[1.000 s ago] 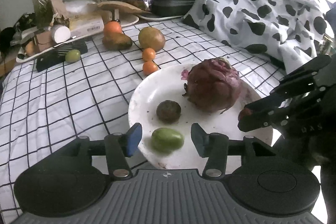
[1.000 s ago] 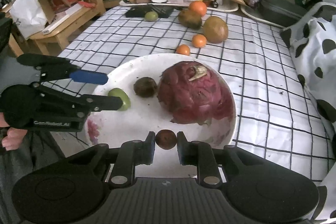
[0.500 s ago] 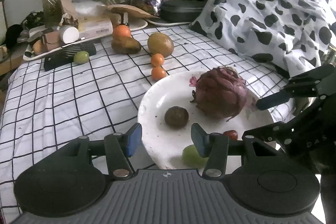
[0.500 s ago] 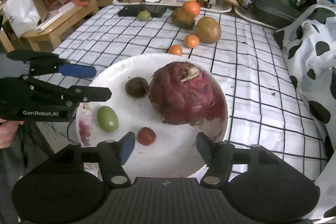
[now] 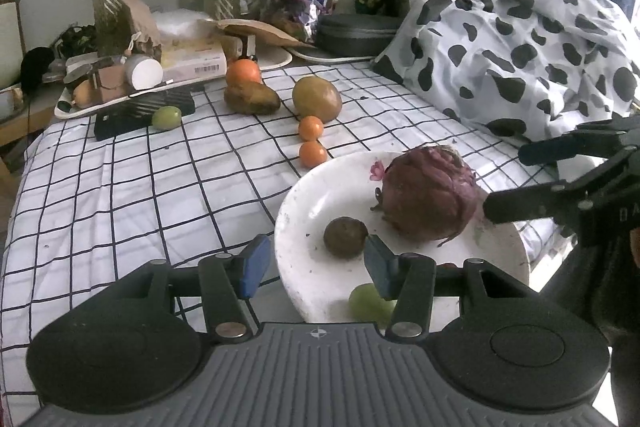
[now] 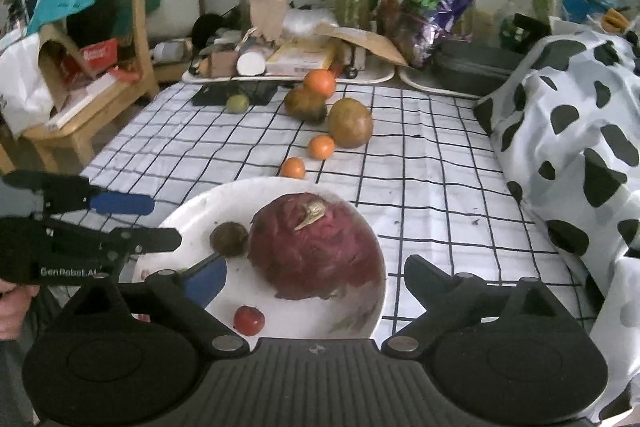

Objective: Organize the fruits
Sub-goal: 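Withdraw both open tools from the plate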

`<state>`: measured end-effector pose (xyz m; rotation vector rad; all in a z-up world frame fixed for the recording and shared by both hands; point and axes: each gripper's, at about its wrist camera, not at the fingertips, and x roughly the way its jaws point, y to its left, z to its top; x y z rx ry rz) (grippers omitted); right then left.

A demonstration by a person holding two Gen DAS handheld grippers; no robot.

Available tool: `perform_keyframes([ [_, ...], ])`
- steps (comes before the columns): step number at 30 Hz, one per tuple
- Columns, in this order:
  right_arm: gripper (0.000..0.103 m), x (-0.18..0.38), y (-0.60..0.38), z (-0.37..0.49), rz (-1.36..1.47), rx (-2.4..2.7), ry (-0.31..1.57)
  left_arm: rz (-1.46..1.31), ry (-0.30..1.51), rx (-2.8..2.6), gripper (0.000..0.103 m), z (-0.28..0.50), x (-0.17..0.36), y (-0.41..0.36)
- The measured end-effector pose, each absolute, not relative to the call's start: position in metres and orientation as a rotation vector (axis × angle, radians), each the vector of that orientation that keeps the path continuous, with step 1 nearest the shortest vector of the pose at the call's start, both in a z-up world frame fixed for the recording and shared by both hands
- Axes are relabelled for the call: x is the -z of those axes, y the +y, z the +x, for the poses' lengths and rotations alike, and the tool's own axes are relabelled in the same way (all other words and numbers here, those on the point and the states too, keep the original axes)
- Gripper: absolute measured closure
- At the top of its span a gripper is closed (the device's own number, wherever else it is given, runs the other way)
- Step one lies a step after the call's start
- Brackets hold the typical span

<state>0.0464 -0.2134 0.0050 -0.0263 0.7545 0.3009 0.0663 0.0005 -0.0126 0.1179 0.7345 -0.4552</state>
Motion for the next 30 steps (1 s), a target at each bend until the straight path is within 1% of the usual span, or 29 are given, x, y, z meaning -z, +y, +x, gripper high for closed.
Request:
perform_keyframes([
  [12, 0.007, -0.014, -0.216, 0.044, -0.028, -0.269, 0.680, 0.102, 0.715, 0.448, 0.053, 0.068, 0.009, 0.004],
  [17, 0.008, -0.018, -0.225, 0.049, 0.013, -0.241, 0.663, 0.100, 0.707, 0.437, 0.053, 0.073, 0.009, 0.007],
  [30, 0.008, -0.022, -0.230, 0.075, 0.024, -0.206, 0.630, 0.127, 0.707, 0.422, 0.053, 0.101, 0.013, 0.014],
])
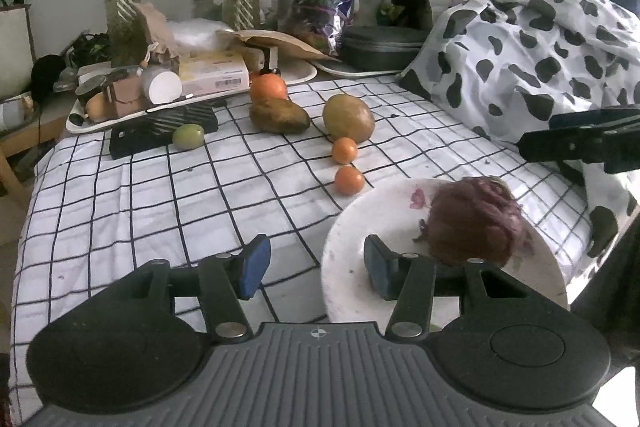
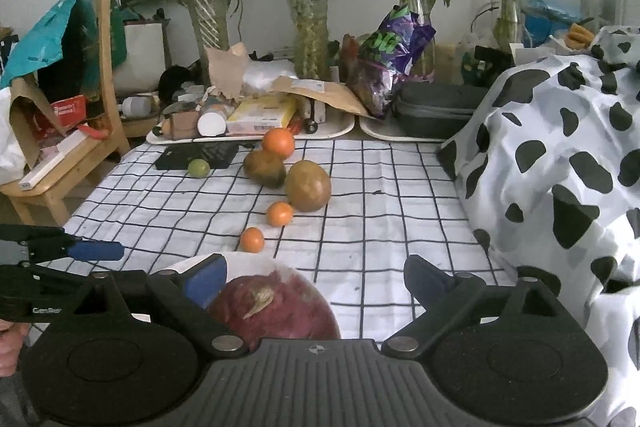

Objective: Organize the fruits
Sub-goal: 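Withdraw both open tools from the plate, then grasp the small orange tomato with the left tool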

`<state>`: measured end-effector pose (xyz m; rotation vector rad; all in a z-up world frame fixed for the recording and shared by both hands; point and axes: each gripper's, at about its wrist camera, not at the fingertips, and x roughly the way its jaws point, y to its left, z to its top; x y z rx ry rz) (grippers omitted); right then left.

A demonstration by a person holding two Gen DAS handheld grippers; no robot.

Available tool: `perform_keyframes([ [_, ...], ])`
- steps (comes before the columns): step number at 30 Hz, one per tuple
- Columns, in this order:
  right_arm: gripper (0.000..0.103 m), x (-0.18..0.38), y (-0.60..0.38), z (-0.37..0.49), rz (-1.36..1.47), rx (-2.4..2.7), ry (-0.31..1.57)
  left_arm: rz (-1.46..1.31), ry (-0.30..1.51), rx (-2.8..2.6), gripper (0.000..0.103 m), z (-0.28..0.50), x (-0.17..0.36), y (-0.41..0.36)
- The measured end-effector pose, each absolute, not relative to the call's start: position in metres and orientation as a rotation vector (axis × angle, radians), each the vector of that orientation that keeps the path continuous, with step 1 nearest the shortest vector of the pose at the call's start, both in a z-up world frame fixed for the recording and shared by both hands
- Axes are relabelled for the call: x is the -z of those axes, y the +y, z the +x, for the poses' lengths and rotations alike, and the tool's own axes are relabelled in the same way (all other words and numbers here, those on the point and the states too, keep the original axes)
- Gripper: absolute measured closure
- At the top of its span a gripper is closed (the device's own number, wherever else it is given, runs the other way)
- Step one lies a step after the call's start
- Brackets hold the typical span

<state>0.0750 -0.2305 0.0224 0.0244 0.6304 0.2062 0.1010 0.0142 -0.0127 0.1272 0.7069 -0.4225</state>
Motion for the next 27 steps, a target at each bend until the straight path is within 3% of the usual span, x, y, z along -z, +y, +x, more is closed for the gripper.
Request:
perform_keyframes([
  [27, 0.011, -0.009, -0.225, 0.173, -0.023, -0.228, 0.677, 0.127, 0.748, 0.520, 0.053, 0.185, 0.033, 0.012],
])
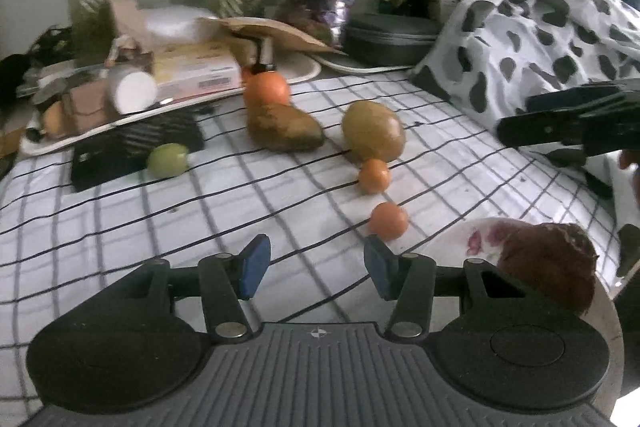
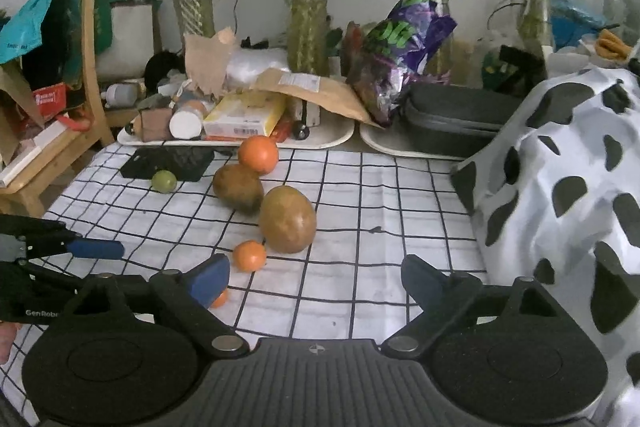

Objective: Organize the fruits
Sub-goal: 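Grasp the small orange tomato with the left tool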

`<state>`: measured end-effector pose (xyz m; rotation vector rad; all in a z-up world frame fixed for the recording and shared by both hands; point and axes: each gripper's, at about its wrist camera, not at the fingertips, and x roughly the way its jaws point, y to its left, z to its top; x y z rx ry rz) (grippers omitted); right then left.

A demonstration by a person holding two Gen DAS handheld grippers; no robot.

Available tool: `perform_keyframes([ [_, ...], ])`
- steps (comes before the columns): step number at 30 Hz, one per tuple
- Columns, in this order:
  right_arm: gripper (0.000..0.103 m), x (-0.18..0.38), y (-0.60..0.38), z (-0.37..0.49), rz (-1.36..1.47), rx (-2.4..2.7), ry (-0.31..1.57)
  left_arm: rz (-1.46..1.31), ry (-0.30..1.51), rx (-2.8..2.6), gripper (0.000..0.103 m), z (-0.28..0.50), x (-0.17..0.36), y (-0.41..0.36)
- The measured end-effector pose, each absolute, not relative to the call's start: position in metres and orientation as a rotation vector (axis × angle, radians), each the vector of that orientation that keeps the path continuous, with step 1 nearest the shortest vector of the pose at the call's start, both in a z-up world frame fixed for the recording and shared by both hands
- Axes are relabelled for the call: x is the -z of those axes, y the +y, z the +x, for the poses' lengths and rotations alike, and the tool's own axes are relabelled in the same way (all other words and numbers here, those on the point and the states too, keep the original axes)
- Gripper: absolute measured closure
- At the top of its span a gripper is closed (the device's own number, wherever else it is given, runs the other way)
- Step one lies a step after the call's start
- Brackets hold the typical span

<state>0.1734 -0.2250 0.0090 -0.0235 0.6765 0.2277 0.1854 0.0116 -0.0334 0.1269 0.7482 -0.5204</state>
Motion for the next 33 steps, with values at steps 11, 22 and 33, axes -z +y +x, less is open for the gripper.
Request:
perform_keyframes([
  [11, 0.011, 0.002, -0.229, 0.208, -0.013, -0.217, 0.736, 0.067, 0.793, 0.685, 0.053, 0.213, 0.046, -0.008],
  [22, 0.010, 0.006, -0.225, 0.223, -0.055, -0.259, 0.739, 0.061, 0.842, 0.790, 0.059, 0.230, 0.059, -0.026],
  [33, 0.000, 0.013, -0.217, 0.236, -0.075, -0.250, 0.778, 0.155, 0.807, 0.712, 0.077, 0.228, 0.050, -0.024],
])
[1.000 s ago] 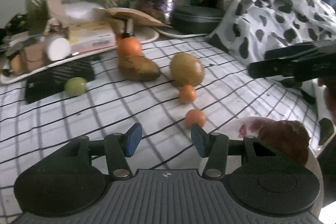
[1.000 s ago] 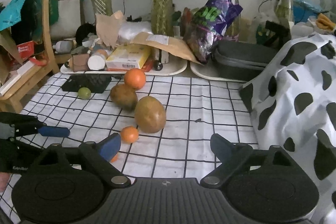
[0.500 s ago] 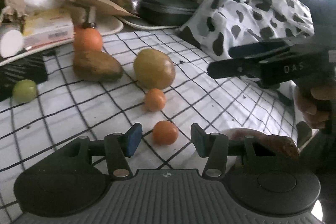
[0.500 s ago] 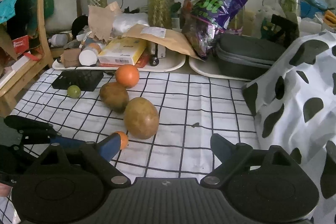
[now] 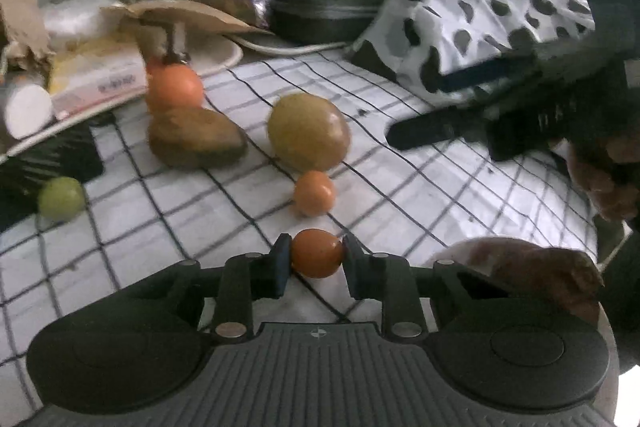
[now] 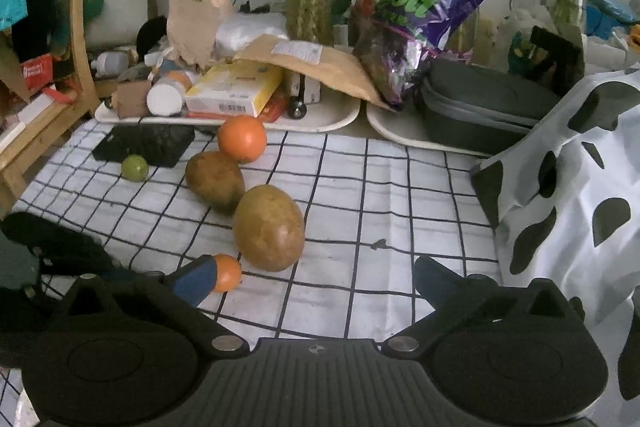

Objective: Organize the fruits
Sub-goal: 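Grasp the small orange tomato with the left tool, then grasp a second small orange tomato with the right tool while the left tool holds its tomato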

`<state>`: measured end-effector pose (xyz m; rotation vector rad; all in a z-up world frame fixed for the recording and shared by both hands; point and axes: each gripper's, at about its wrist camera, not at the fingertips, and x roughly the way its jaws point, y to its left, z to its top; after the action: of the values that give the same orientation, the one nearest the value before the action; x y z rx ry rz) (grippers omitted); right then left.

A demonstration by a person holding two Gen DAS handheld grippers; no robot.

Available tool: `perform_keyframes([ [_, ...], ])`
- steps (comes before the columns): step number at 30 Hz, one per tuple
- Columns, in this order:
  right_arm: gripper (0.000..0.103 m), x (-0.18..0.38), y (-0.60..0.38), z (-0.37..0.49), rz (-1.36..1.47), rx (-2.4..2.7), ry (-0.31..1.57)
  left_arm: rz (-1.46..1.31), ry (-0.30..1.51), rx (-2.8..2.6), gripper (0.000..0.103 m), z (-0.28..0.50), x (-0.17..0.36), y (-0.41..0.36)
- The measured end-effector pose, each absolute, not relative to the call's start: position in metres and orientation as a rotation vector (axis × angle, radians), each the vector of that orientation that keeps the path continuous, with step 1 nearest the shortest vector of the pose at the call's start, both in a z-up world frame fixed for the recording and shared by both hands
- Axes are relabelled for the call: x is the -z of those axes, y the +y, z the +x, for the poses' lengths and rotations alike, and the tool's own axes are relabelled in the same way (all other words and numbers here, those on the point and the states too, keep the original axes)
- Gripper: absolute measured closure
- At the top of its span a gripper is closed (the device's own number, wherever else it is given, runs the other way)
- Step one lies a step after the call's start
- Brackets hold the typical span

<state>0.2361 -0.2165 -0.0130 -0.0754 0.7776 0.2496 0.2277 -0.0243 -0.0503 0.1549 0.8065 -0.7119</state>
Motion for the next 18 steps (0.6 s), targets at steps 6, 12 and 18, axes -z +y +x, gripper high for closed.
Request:
perform_keyframes([
  [6, 0.000, 0.024, -0.203, 0.238, -0.093, -0.318, 0.847, 0.189, 0.757, 0.603, 0.077, 0.232, 0.040, -0.013],
  [12, 0.011, 0.029, -0.189, 0.245, -0.074, -0.439, 0.880, 0.185, 0.740, 0.527, 0.077, 0.236, 0.034, -0.004],
  [18, 0.052, 0.037, -0.173, 0.259, -0.095, -0.524, 0.932, 0.158, 0.731, 0.476, 0.077, 0.241, 0.029, 0.010],
])
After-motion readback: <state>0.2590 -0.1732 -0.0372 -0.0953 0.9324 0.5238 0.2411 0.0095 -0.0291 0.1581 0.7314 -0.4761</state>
